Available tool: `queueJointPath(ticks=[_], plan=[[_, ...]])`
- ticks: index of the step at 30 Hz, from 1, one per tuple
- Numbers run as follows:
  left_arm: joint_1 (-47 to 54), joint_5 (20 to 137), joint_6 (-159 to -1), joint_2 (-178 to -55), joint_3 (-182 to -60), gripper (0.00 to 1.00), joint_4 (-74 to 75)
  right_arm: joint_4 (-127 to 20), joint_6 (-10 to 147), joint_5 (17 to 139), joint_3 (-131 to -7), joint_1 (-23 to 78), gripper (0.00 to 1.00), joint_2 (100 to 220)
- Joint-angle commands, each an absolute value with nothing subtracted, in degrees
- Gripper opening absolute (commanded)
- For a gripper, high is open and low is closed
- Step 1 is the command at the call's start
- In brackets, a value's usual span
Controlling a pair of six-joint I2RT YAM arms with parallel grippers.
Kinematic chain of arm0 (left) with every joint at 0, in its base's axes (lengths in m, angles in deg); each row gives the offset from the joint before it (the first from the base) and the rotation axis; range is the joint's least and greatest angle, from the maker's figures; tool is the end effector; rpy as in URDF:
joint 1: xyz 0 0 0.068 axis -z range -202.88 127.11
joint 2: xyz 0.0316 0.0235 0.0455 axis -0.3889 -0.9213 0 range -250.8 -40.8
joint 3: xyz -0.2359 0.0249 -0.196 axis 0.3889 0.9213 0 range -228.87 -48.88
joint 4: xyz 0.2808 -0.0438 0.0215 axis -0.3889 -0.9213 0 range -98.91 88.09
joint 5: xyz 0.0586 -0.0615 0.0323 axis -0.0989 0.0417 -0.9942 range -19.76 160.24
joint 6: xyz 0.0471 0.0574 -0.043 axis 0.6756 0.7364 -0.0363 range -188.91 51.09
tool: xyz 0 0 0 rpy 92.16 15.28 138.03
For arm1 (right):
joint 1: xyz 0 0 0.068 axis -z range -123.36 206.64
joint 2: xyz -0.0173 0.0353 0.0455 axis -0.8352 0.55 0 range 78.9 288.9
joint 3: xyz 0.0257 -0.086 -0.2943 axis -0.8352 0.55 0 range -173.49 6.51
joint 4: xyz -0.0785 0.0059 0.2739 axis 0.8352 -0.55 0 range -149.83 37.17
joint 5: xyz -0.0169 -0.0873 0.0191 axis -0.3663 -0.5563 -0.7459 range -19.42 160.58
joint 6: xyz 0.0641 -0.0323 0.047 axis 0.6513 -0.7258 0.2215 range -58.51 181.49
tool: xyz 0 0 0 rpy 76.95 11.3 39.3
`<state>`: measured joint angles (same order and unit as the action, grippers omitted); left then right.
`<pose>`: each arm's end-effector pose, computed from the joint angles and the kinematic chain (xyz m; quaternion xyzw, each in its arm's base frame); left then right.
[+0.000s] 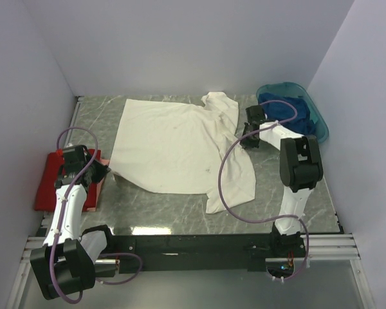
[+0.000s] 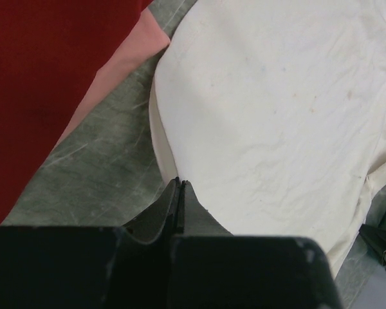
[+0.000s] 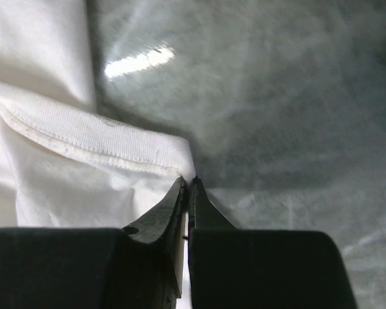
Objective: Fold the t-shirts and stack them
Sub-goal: Flatten the tshirt out
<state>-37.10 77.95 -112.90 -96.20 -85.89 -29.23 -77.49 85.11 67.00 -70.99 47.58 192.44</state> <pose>0.2242 0.0465 0.2255 -0.4273 0.8197 -0.1568 0.3476 0.4613 0.0687 0.1478 0.1305 0.9582 0.0421 0.2511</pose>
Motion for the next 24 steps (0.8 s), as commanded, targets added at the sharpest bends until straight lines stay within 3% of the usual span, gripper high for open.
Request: queueJointPath(ticks=[1, 12, 24], plan=[[-37.39, 77.28, -112.15, -95.47, -87.81, 0.0, -28.46, -76.92, 88.64, 64.69, -65.85, 49.51, 0.0, 184.65], [-37.3, 77.01, -112.94, -95.82, -87.46, 0.0, -28.46, -72.43, 93.65, 65.92, -46.25, 55.05, 0.0, 168.04], [-37.3, 75.78, -114.61, -93.36, -87.02, 0.0, -29.86, -72.95, 95.85, 64.43, -37.89, 58.21, 0.0, 162.67]])
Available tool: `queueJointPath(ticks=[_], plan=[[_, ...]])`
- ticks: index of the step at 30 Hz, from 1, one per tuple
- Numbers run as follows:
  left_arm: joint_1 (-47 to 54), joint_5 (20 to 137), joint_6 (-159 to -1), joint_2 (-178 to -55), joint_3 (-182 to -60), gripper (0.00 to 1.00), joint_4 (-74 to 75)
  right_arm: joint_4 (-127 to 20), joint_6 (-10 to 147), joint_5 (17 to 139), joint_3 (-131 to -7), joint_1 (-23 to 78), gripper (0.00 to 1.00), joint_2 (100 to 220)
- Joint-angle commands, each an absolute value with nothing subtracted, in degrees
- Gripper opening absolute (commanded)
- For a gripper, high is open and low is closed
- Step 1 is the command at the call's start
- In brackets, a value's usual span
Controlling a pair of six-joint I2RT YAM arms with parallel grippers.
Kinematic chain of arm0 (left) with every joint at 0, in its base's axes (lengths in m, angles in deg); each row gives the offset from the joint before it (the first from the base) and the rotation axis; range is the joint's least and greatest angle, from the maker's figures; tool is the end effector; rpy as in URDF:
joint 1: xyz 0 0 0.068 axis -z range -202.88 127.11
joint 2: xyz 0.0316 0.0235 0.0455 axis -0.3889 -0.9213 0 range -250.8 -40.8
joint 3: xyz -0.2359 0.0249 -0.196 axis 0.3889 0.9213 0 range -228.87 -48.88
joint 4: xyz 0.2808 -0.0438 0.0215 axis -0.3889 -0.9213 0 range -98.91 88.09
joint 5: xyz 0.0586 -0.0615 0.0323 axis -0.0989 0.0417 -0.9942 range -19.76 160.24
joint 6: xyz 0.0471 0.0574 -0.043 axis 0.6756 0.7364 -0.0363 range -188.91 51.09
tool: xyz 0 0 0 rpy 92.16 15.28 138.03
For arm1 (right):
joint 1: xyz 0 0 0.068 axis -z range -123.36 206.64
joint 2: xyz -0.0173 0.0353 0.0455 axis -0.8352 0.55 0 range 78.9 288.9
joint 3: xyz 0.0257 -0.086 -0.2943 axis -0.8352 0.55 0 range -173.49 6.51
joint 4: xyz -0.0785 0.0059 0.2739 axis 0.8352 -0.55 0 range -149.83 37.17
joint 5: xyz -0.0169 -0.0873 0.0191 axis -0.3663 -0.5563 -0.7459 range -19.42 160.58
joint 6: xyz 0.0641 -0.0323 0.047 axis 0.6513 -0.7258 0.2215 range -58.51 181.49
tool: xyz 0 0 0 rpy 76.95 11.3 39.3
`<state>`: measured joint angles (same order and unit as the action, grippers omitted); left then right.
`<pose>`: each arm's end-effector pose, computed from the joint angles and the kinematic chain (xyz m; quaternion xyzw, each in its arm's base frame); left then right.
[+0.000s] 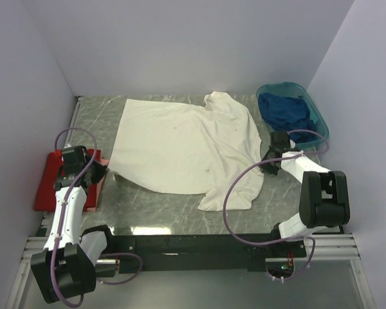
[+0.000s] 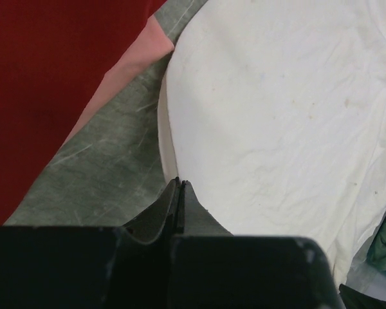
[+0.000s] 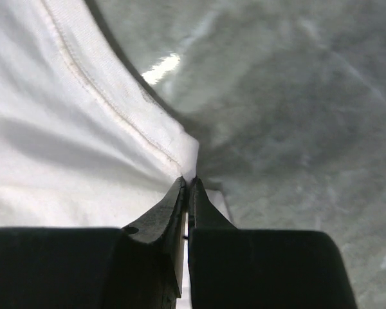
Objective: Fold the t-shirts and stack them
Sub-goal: Flatten the tshirt out
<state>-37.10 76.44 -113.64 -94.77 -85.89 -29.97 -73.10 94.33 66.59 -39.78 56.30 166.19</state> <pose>0.2198 0.0474 0.2292 -0.4359 0.8133 -0.1487 0.3555 0.3207 -0.0034 0.1502 0.2793 0.9270 0.0384 0.2472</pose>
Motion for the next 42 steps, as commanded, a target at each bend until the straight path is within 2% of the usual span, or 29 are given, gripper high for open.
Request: queueJointPath(ticks=[1, 7, 10, 11, 14, 17, 21, 25, 33, 36, 42], plan=[[-37.3, 75.69, -114.7, -93.44, -87.11, 0.0, -30.04, -72.95, 96.03, 64.25, -37.53, 59.09, 0.0, 162.31], [-37.3, 73.76, -114.88, -92.74, -87.98, 0.0, -31.97, -74.44, 96.47, 63.55, -37.7, 62.17, 0.01, 160.21], [-37.3, 73.85, -115.05, -93.0, -88.16, 0.0, -32.24, -74.8, 96.21, 64.16, -37.79, 62.44, 0.18, 158.89], [-37.3, 73.94, -115.14, -93.27, -88.16, 0.0, -32.24, -74.71, 96.12, 64.86, -37.62, 62.44, 0.33, 157.58], [-37.3, 73.32, -115.32, -93.18, -88.16, 0.0, -32.67, -75.32, 95.94, 66.35, -36.74, 62.26, 0.48, 154.33], [-37.3, 71.22, -115.93, -92.48, -88.42, 0.0, -33.38, -76.2, 95.68, 66.63, -35.25, 59.72, 0.5, 149.85], [-37.3, 70.42, -116.28, -91.95, -88.6, 0.0, -33.56, -77.78, 98.31, 65.93, -31.82, 51.12, 0.51, 144.13], [-37.65, 70.42, -116.46, -93.0, -88.69, 0.0, -33.55, -78.75, 103.14, 64.87, -27.69, 36.29, 0.5, 139.99], [-38.09, 70.33, -116.55, -93.45, -88.25, 0.0, -32.94, -84.63, 115.95, 60.03, -21.19, 15.17, 0.49, 132.17], [-38.26, 70.42, -116.46, -93.53, -88.25, 0.0, -32.85, -86.91, 121.59, 60.03, -18.73, 10.59, 0.49, 129.8], [-38.44, 69.01, -116.55, -93.27, -87.72, 0.0, -32.41, -95.6, 132.49, 56.53, -14.77, 9.26, 0.47, 119.44]])
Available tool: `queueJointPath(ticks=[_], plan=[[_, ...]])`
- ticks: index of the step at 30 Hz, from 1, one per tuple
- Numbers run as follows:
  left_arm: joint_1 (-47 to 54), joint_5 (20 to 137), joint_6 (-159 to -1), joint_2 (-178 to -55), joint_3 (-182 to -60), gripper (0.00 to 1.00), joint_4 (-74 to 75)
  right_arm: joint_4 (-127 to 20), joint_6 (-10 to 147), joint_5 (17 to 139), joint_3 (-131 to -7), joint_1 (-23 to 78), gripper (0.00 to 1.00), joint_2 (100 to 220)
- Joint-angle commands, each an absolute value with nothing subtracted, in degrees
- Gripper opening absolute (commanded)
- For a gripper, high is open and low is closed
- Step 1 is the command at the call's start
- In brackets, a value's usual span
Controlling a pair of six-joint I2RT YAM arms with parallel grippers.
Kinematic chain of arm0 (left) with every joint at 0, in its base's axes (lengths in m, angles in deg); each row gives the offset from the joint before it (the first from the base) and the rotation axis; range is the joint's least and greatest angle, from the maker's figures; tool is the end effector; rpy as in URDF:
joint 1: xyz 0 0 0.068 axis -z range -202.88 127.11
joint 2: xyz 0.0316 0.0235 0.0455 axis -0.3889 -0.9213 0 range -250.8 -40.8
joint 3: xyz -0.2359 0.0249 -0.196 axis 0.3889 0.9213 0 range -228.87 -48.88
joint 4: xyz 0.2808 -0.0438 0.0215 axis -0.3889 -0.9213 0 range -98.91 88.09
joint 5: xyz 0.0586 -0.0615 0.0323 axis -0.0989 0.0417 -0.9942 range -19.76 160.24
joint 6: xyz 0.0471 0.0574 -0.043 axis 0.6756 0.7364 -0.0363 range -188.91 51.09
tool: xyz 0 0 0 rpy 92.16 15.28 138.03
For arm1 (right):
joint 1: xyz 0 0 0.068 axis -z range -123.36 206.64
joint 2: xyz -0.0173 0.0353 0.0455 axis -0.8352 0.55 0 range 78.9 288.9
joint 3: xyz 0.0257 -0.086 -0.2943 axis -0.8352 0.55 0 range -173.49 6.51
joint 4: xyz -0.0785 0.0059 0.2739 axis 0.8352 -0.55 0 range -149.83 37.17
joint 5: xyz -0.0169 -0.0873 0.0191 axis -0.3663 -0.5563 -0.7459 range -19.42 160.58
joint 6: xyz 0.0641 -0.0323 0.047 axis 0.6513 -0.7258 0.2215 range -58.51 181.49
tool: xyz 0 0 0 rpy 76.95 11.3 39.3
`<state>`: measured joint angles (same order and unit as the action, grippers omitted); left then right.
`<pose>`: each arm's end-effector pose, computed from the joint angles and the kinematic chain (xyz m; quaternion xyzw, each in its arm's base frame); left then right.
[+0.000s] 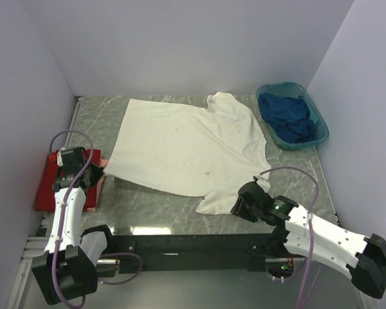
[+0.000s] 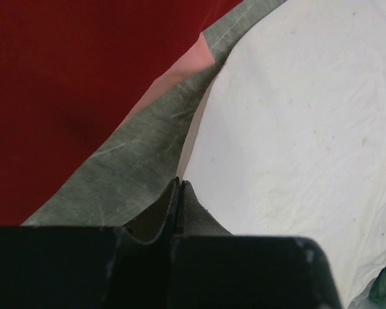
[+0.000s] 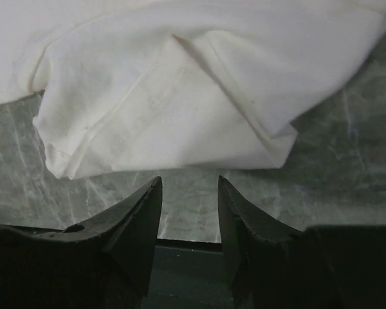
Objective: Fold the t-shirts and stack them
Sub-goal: Flatten the tshirt out
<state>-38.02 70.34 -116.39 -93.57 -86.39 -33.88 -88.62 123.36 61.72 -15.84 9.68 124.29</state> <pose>0.2089 0.0565 0.2293 -0.4836 0.7957 -0.1023 0.3501 0.1165 0.1076 0.1493 0.1453 0.9496 0.1745 0.2164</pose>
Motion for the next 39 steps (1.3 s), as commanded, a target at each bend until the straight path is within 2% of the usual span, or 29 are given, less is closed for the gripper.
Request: queueJointPath(ticks=[1, 5, 9, 19, 23, 26, 29, 30, 33, 39], plan=[[-38.44, 69.01, -116.63, -93.27, -87.64, 0.0, -32.24, -96.85, 134.16, 55.82, -14.33, 9.26, 0.47, 116.03], [-38.62, 69.8, -116.46, -93.97, -87.46, 0.0, -31.8, -99.84, 140.75, 53.36, -11.34, 9.35, 0.47, 108.36], [-38.62, 69.72, -116.28, -94.41, -87.46, 0.0, -31.53, -100.11, 142.44, 50.9, -10.63, 9.35, 0.49, 106.59], [-38.71, 69.72, -116.02, -94.06, -87.46, 0.0, -31.45, -95.81, 137.17, 48.78, -13.54, 11.89, 0.52, 121.43], [-38.71, 70.6, -116.02, -93.97, -87.37, 0.0, -31.45, -94.14, 135.5, 48.26, -13.71, 13.13, 0.51, 122.32], [-38.71, 70.6, -116.11, -94.06, -87.46, 0.0, -31.45, -93.52, 134.09, 47.81, -14.41, 13.48, 0.45, 121.62], [-38.71, 70.42, -116.11, -94.15, -87.55, 0.0, -31.45, -93.95, 132.07, 48.78, -15.81, 13.57, 0.24, 121.35], [-38.79, 70.51, -116.19, -94.24, -87.55, 0.0, -31.62, -94.39, 131.37, 49.3, -16.34, 13.57, 0.12, 121.35], [-38.79, 70.42, -116.46, -94.06, -87.28, 0.0, -31.53, -96.42, 128.65, 52.2, -18.36, 13.57, 0.0, 120.57], [-38.79, 70.42, -117.77, -93.27, -86.32, 0.0, -31.53, -102.04, 123.37, 59.05, -22.23, 13.57, 0.0, 114.34]])
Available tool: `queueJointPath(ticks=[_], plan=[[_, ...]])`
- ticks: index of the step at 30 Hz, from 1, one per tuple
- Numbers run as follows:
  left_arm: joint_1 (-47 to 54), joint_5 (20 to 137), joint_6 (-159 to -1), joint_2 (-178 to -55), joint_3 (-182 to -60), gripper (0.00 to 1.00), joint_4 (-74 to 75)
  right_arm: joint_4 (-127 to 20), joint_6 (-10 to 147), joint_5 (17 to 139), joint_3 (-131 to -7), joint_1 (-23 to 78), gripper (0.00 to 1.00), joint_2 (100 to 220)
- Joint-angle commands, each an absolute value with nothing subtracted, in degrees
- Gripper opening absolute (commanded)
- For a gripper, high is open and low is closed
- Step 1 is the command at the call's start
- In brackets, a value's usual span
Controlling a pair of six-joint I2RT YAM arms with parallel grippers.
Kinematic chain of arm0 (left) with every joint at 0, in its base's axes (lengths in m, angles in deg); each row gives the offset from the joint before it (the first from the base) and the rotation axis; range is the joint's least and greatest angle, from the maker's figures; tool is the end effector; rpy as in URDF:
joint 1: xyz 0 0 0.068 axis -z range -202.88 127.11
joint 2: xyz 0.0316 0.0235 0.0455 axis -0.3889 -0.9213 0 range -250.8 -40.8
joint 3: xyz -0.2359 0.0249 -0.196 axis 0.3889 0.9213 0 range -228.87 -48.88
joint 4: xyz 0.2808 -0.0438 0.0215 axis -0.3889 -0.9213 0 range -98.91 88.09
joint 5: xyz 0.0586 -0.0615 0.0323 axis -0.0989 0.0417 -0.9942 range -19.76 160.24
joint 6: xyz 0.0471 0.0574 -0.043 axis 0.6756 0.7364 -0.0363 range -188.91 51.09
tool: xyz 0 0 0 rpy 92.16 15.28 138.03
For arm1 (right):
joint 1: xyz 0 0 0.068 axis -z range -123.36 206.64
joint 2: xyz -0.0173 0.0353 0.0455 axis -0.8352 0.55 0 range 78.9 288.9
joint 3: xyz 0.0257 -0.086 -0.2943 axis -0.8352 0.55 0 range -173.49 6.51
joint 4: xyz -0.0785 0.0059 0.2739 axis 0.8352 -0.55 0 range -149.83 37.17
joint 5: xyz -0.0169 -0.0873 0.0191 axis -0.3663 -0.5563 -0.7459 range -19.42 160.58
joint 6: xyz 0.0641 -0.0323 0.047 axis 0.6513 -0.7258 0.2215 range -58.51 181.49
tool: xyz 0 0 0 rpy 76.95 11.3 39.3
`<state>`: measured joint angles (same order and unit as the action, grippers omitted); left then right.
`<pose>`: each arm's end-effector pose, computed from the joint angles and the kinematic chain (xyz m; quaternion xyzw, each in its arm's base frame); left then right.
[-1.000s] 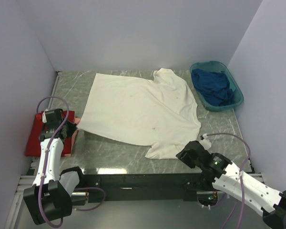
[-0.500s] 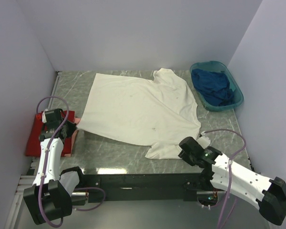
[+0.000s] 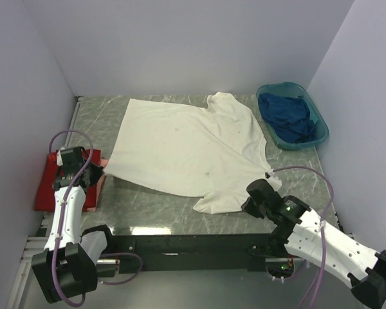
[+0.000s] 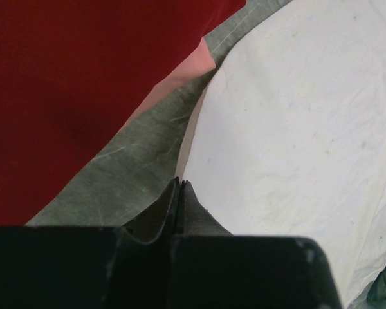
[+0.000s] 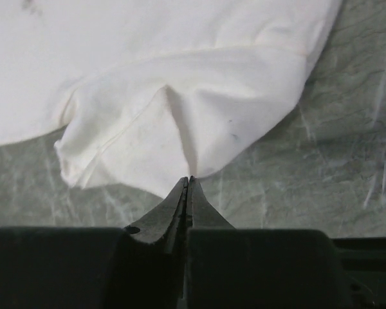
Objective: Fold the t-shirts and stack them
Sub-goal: Flatten the tshirt out, then fold the tshirt
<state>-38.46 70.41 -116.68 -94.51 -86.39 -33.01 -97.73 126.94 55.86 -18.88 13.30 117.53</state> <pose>0.2119 0.0590 0.2276 -0.4886 0.7929 -0.1023 0.3495 0.1149 0.0820 0.1723 0.2175 0.9292 0.1495 0.2586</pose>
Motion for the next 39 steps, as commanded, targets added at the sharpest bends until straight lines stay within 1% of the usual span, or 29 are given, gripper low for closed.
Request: queueJointPath(ticks=[1, 6, 9, 16, 22, 26, 27, 29, 33, 39], plan=[[-38.79, 70.42, -117.95, -93.18, -86.14, 0.0, -31.62, -102.74, 122.58, 59.76, -22.5, 13.57, 0.0, 113.71], [-38.79, 67.35, -119.18, -92.22, -85.96, 0.0, -32.85, -106.61, 120.38, 66.87, -23.2, 13.39, 0.0, 111.6], [-38.79, 65.59, -119.71, -91.52, -86.58, 0.0, -33.73, -108.72, 118.8, 69.17, -24.77, 13.48, 0.0, 109.93], [-38.79, 64.97, -119.71, -90.9, -87.2, 0.0, -34.52, -112.68, 114.93, 68.21, -29.79, 13.48, 0.0, 111.68], [-38.71, 66.98, -118.66, -92.74, -87.37, 0.0, -30.68, -106.89, 113.26, 64.79, -30.31, 13.57, 0.0, 117.04], [-36.6, 66.21, -119.36, -98.78, -90.26, 0.01, -29.25, -102.5, 110.36, 60.92, -34.53, 15.23, 0.0, 123.8], [-35.64, 65.42, -120.14, -100.2, -91.05, 0.01, -29.25, -101.7, 109.49, 60.91, -35.41, 16.02, 0.0, 126.86], [-32.21, 62.96, -121.11, -104.49, -94.04, 0.0, -29.51, -98.47, 107.29, 61.35, -37.17, 17.87, 0.0, 129.08], [-27.55, 59.44, -124.18, -111.19, -98.35, 0.0, -29.34, -92.83, 102.81, 65.64, -37.7, 26.55, 0.0, 133.38], [-26.58, 57.85, -127.0, -121.38, -104.06, 0.0, -29.77, -86.67, 101.13, 69.52, -38.49, 31.93, 0.0, 138.14]])
